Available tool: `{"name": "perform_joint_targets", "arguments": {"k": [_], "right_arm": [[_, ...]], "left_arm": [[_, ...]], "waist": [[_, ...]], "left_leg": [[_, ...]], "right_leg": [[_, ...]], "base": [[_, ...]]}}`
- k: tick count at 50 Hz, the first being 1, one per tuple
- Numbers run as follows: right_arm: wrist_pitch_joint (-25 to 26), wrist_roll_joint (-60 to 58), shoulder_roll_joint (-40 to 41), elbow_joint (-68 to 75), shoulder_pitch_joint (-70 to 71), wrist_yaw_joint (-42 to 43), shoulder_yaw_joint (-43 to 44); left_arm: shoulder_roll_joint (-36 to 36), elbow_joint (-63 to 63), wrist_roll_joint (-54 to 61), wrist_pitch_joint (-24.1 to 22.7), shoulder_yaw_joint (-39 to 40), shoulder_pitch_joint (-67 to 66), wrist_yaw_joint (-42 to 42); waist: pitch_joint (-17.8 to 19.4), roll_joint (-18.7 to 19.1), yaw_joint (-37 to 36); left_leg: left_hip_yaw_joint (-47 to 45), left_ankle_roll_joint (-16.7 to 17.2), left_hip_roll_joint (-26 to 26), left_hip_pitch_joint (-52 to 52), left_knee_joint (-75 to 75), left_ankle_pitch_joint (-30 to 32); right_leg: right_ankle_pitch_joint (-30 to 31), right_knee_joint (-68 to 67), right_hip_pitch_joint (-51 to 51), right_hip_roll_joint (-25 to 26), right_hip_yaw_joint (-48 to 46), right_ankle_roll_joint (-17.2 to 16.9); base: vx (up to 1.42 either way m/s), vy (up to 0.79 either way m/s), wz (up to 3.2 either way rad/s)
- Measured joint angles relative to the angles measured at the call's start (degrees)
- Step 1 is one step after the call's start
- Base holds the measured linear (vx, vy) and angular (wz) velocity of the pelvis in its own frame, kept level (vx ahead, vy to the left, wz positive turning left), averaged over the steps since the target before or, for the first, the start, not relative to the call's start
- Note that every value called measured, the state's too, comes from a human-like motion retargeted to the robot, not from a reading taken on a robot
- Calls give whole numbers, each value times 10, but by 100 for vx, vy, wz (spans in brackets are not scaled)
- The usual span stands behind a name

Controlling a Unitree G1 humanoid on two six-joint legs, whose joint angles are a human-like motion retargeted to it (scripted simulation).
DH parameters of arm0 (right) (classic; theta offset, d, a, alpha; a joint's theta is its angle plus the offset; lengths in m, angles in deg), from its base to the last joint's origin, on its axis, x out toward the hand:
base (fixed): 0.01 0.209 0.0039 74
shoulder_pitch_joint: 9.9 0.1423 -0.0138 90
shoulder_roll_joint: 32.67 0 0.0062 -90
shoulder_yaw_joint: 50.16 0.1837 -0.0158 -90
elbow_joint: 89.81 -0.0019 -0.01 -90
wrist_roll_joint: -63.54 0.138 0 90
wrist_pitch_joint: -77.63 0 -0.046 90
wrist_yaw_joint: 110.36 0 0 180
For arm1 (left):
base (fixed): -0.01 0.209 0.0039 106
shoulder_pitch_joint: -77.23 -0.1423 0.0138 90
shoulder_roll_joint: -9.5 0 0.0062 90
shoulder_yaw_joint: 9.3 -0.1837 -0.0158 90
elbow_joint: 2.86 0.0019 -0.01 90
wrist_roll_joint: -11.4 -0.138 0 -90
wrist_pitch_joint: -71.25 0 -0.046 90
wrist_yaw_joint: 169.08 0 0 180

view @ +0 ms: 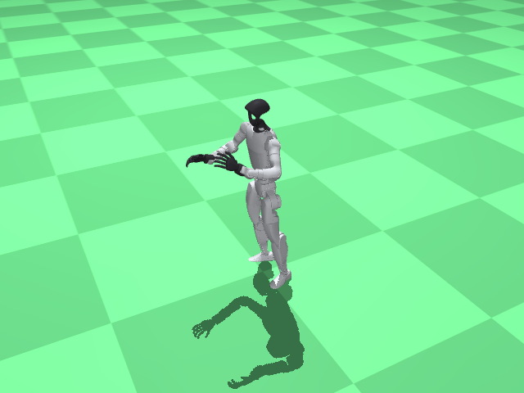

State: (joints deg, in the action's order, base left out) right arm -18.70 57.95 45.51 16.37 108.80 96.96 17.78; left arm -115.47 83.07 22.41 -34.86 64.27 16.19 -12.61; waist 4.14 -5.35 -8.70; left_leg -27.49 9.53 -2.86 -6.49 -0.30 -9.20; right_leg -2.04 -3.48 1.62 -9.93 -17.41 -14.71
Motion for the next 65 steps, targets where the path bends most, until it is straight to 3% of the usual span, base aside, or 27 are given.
{"name": "perform_joint_targets", "arguments": {"k": [3, 5, 10, 13, 15, 17, 20, 21, 23, 26, 28, 31, 35, 37, 40, 45, 47, 50, 55, 58, 60, 62, 65], "right_arm": [[35, 43, 24, 12, 26, 23, 7], [49, 28, 28, 20, 45, 22, 6], [56, -41, 41, 52, 104, 9, -7], [53, -51, 57, 83, 146, 22, -13], [56, -38, 71, 111, 172, 38, -16], [62, -10, 81, 142, 196, 62, -17], [73, 26, 92, 171, 220, 81, -28], [71, 26, 91, 171, 223, 84, -32], [66, 14, 87, 167, 222, 84, -36], [66, -10, 78, 152, 206, 53, -33], [69, -15, 77, 150, 196, 36, -34], [72, -18, 87, 159, 195, 24, -38], [72, -41, 103, 164, 212, 18, -22], [74, -39, 105, 163, 223, 21, -17], [74, -23, 103, 160, 236, 31, -22], [68, -2, 95, 150, 247, 78, -30], [62, -6, 91, 147, 244, 81, -29], [62, -18, 88, 152, 231, 61, -26], [70, -31, 93, 169, 230, 29, -30], [71, -46, 102, 169, 234, 27, -17], [71, -55, 105, 170, 242, 29, -10], [68, -53, 104, 174, 255, 31, -11], [58, -34, 103, 177, 265, 54, -19]], "left_arm": [[84, -114, 236, -63, 49, 133, -64], [98, -152, 168, -52, 68, 237, -113], [144, -193, -163, 67, 79, 436, -222], [227, -146, -233, 106, 57, 452, -229], [298, -58, -172, 97, 24, 413, -205], [339, 102, -30, 77, -34, 364, -150], [356, 332, 172, 89, -155, 306, -16], [354, 339, 194, 86, -173, 279, -3], [340, 288, 204, 65, -168, 232, -8], [286, 112, 126, 49, -89, 238, -10], [244, 10, 54, 49, -41, 308, -38], [212, -93, -68, 69, 7, 471, -159], [240, -145, -196, 121, 31, 602, -264], [289, -124, -176, 115, 17, 564, -237], [374, -20, -49, 79, -22, 427, -126], [402, 275, 123, 98, -146, 252, -2], [395, 246, 122, 79, -142, 222, -11], [365, 107, 53, 59, -79, 258, -31], [298, -70, -129, 99, 4, 517, -180], [300, -108, -205, 133, 31, 603, -248], [327, -110, -225, 137, 40, 581, -250], [370, -88, -194, 115, 36, 477, -198], [399, 34, -63, 79, -23, 271, -95]], "waist": [[1, 2, -11], [1, 7, -13], [1, 20, 4], [7, 31, 19], [12, 40, 28], [17, 51, 36], [24, 62, 52], [26, 64, 56], [28, 68, 60], [25, 70, 55], [20, 71, 50], [13, 74, 50], [18, 76, 61], [24, 75, 64], [32, 75, 70], [41, 76, 82], [42, 75, 83], [33, 73, 77], [20, 73, 70], [20, 71, 71], [25, 68, 69], [32, 69, 67], [38, 70, 71]], "left_leg": [[0, 1, -1, 0, -3, 2], [0, 3, -2, 2, -4, 3], [5, 9, -3, 13, -3, 6], [14, 13, -1, 18, -5, 10], [20, 14, 2, 20, -7, 14], [26, 13, 5, 19, -11, 18], [31, 10, 10, 17, -17, 23], [31, 10, 11, 16, -17, 24], [28, 10, 12, 15, -17, 24], [19, 12, 10, 16, -13, 20], [13, 12, 7, 17, -9, 17], [7, 11, 4, 20, -6, 14], [7, 11, 0, 24, -5, 14], [12, 11, 0, 25, -6, 15], [21, 10, 1, 24, -8, 18], [31, 8, 4, 22, -11, 24], [32, 9, 4, 22, -10, 24], [30, 12, 2, 22, -7, 22], [25, 15, -3, 23, -6, 21], [22, 16, -4, 23, -7, 20], [20, 16, -5, 23, -7, 20], [20, 15, -5, 21, -7, 20], [21, 11, -3, 20, -9, 21]], "right_leg": [[3, 1, -2, 2, 0, 2], [5, 1, -4, 4, 0, 2], [8, 0, -12, 4, -5, 2], [10, -1, -13, 1, -13, 1], [10, -1, -11, -2, -20, 0], [10, -2, -9, -6, -26, 0], [8, -3, -6, -10, -32, 2], [8, -3, -7, -11, -32, 3], [8, -4, -8, -11, -28, 6], [9, -4, -11, -9, -19, 7], [12, -3, -14, -7, -12, 6], [16, -1, -19, -3, -6, 4], [18, -2, -24, 0, -6, 2], [17, -5, -23, 0, -11, 2], [14, -11, -21, -2, -19, 2], [7, -19, -17, -8, -30, 5], [6, -21, -17, -8, -30, 7], [6, -22, -18, -6, -28, 9], [9, -19, -21, -1, -23, 9], [11, -16, -21, 2, -21, 9], [11, -15, -21, 3, -19, 9], [10, -17, -21, 2, -18, 9], [9, -18, -21, 1, -19, 8]], "base": [[0, 0, 0], [0, 0, 0], [-1, 1, 4], [-4, 3, 27], [-4, 4, 31], [-3, 4, 28], [-1, 1, 7], [0, 0, 0], [0, 0, 0], [0, -1, -25], [0, -2, -28], [0, -1, -15], [0, 0, 0], [-1, -1, 11], [-3, -1, 26], [-1, 0, 14], [0, 0, 0], [0, 0, 0], [0, 0, 0], [0, 0, 0], [0, 0, 0], [0, 0, 0], [0, 0, 0]]}}
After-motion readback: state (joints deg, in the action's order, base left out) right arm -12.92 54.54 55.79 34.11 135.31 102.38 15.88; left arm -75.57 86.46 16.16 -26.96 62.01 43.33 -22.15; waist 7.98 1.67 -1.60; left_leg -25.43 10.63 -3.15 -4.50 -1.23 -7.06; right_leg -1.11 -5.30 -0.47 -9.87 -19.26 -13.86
